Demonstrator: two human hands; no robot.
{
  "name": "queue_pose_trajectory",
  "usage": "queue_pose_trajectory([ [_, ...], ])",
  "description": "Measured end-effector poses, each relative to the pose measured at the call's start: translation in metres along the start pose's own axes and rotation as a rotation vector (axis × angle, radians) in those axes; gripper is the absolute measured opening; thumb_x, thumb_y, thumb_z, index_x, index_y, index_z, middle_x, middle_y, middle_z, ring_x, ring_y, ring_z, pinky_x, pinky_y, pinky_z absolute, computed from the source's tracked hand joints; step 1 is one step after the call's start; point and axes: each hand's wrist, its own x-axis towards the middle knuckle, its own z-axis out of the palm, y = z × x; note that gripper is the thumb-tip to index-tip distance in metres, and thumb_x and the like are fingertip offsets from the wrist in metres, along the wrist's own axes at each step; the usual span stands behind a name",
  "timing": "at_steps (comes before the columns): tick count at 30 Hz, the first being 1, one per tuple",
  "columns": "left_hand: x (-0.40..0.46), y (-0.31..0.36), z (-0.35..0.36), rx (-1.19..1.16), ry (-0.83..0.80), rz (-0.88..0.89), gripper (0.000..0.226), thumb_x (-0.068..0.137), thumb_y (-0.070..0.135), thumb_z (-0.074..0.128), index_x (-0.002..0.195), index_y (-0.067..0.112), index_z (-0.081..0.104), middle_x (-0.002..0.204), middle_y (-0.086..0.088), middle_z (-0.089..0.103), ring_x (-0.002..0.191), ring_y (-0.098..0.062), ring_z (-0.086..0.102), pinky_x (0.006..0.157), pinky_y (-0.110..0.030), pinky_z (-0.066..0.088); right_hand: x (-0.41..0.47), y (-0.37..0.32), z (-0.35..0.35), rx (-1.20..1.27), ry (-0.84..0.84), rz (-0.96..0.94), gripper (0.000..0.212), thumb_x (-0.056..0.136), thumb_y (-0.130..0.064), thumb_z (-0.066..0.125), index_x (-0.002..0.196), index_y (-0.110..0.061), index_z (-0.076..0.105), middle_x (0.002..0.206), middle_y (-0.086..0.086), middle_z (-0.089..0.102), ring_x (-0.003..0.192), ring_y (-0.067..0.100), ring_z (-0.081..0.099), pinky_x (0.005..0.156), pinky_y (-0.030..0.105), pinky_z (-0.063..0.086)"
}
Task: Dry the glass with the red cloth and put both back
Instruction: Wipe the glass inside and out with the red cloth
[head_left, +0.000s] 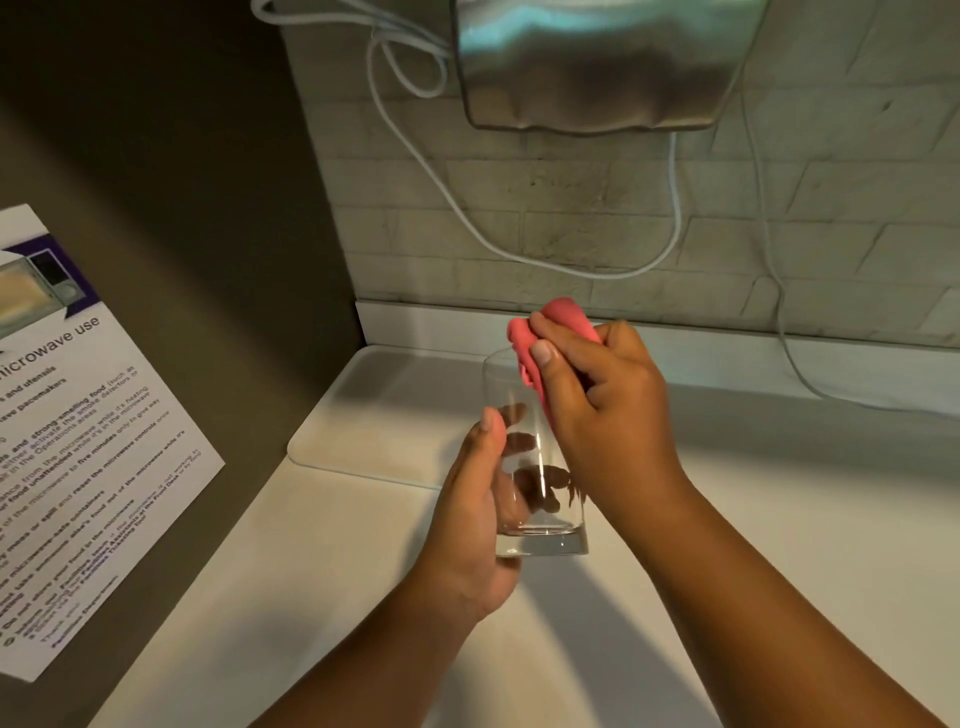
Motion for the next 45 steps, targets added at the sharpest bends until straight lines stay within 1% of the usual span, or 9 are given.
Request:
queue_pose_trajectory([
  [8,0.011,0.017,-0.003,-0.049,0.055,0.117,0.053,0.073,0.064,0.074,0.107,0.024,0.079,0.092,-0.002,0.071,0.072,-0.021,0.074,0.061,-0.038,0.062,-0.019,0.012,-0.002,0.122,-0.049,0.200,0.030,0.097,-0.027,0.058,0.126,-0.031,0.066,0.093,-0.003,0.056,0.089,-0.004,0.057,0.081,0.009,0.044],
  [16,0.009,0.010,-0.009,0.091,0.046,-0.045,0.063,0.069,0.077,0.063,0.102,0.028,0.085,0.107,-0.005,0.083,0.107,-0.020,0.077,0.096,-0.041,0.055,-0.054,-0.023,0.007,0.064,-0.180,0.025,0.021,0.099,-0.022,0.060,0.110,-0.009,0.071,0.088,-0.014,0.049,0.090,-0.014,0.052,0.075,0.000,0.039],
  [20,0.007,0.016,-0.002,0.103,0.007,-0.006,0.054,0.063,0.072,0.065,0.096,0.035,0.086,0.101,0.000,0.085,0.094,-0.013,0.080,0.083,-0.035,0.060,-0.037,-0.023,0.001,-0.136,-0.254,-0.182,0.029,0.091,-0.013,0.064,0.119,-0.019,0.071,0.106,0.004,0.060,0.097,0.013,0.057,0.083,0.025,0.048],
  [25,0.003,0.006,0.002,0.037,0.050,0.052,0.063,0.086,0.056,0.062,0.134,0.016,0.069,0.121,-0.026,0.067,0.096,-0.032,0.071,0.081,-0.045,0.054,-0.010,-0.008,0.004,-0.010,-0.057,-0.078,0.028,0.097,-0.020,0.063,0.124,-0.018,0.069,0.096,-0.006,0.048,0.091,-0.017,0.050,0.075,-0.002,0.038],
  [30,0.005,0.014,0.001,-0.002,0.111,0.089,0.056,0.076,0.064,0.067,0.116,0.026,0.077,0.104,-0.005,0.070,0.087,-0.028,0.073,0.080,-0.051,0.059,-0.004,0.008,0.000,0.075,-0.040,0.166,0.030,0.098,-0.027,0.059,0.127,-0.030,0.066,0.095,-0.001,0.056,0.085,-0.009,0.055,0.078,0.001,0.039],
  [33,0.011,0.023,0.000,0.027,0.122,0.069,0.067,0.079,0.064,0.063,0.126,0.018,0.072,0.121,-0.017,0.072,0.104,-0.033,0.072,0.085,-0.049,0.059,-0.034,-0.004,0.003,0.170,-0.101,0.102,0.033,0.095,-0.030,0.059,0.128,-0.029,0.064,0.100,-0.005,0.057,0.097,-0.009,0.056,0.084,0.006,0.044],
  [37,0.007,0.011,-0.003,0.145,0.066,0.011,0.063,0.072,0.070,0.067,0.117,0.026,0.080,0.111,-0.009,0.082,0.093,-0.017,0.080,0.062,-0.027,0.062,-0.039,-0.011,0.008,-0.001,-0.168,-0.090,0.028,0.096,-0.019,0.063,0.124,-0.020,0.070,0.100,-0.005,0.055,0.093,-0.001,0.055,0.081,0.008,0.045],
  [41,0.005,0.004,-0.001,0.217,0.065,0.074,0.052,0.090,0.063,0.058,0.125,0.028,0.072,0.120,-0.017,0.076,0.098,-0.025,0.075,0.080,-0.041,0.059,-0.018,-0.003,0.004,-0.155,-0.161,-0.139,0.036,0.097,-0.026,0.061,0.132,-0.022,0.064,0.105,-0.002,0.049,0.094,0.007,0.049,0.082,0.007,0.040],
  [45,0.003,-0.002,-0.003,0.120,0.074,0.068,0.058,0.077,0.063,0.067,0.120,0.025,0.076,0.099,-0.005,0.074,0.080,-0.024,0.075,0.069,-0.040,0.059,0.003,0.012,0.002,-0.071,0.006,-0.031,0.031,0.097,-0.022,0.062,0.128,-0.019,0.067,0.100,0.002,0.055,0.082,0.005,0.050,0.079,-0.001,0.035],
])
